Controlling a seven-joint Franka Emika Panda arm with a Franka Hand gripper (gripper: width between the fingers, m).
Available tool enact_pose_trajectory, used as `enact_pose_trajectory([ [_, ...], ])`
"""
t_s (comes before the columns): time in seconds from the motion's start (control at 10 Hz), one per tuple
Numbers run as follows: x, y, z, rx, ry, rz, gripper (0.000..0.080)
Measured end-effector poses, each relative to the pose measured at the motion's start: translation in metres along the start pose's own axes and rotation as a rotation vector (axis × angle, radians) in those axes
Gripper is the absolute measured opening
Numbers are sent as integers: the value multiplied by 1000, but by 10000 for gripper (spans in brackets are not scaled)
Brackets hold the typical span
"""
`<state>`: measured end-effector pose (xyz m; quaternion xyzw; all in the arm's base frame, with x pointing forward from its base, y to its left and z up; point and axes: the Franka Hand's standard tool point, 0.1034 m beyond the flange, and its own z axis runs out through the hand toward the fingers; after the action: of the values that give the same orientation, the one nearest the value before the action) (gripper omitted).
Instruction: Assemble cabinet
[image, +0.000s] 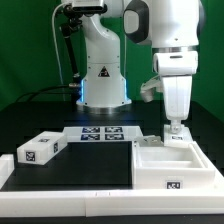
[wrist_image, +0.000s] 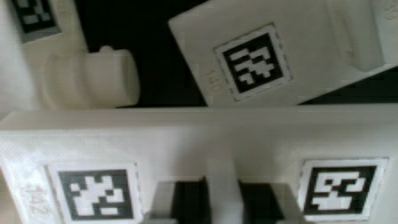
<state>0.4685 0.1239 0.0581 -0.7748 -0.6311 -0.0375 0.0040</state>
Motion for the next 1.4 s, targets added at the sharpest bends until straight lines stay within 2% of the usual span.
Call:
enact_pose_trajectory([
  [0.6,-3,11,3,5,-1,-56,68],
  [1.2,-4,12,3,3,-1,-63,68],
  [1.4,-3,26,2,9,-6,-69,68],
])
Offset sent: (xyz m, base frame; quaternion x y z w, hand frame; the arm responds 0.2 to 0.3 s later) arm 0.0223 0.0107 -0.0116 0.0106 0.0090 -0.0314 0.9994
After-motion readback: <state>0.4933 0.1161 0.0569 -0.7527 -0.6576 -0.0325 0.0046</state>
